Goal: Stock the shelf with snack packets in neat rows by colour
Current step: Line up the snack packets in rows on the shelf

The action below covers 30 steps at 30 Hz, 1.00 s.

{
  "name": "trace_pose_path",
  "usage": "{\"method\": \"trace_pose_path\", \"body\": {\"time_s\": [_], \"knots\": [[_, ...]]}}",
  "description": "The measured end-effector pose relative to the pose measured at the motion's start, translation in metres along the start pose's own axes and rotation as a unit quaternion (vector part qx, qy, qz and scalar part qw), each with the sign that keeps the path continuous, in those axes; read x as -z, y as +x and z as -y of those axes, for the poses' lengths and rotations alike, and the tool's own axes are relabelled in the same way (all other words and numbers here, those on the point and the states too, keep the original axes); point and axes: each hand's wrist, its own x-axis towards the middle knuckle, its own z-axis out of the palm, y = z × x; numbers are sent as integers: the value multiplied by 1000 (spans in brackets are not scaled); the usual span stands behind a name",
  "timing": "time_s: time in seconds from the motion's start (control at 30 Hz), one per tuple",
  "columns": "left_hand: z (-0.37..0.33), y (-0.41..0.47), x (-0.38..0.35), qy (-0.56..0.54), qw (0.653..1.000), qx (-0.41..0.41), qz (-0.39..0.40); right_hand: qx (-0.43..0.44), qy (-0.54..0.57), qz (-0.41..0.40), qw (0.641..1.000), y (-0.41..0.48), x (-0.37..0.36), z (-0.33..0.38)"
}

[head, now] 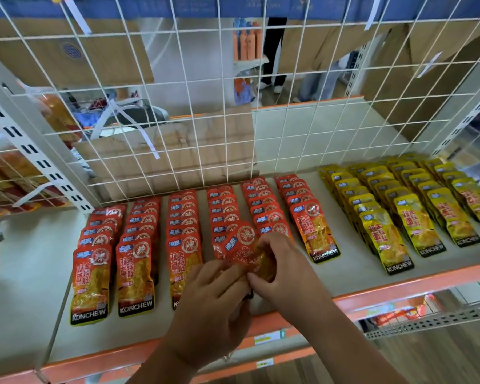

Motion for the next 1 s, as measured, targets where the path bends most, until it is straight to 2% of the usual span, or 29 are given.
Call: {"method": "trace_pose_path", "body": {"time_s": [0.1,0.2,0.27,0.37,0.53,1.0], "knots": [[0,2,1,6,1000,5,1,-18,-17,-56,998,3,10,-8],[1,3,0,15,999,29,-2,-86,-61,-152,983,6,29,-33],[2,2,-3,30,999,45,-7,-130,-84,-184,971,7,40,-51],[3,2,-6,52,997,64,-8,-155,-125,-187,962,6,45,-73],[3,2,-8,66,995,70,-4,-134,-178,-213,951,8,40,-84],[3,4,-9,66,995,77,4,-127,-197,-220,947,11,31,-87]]}}
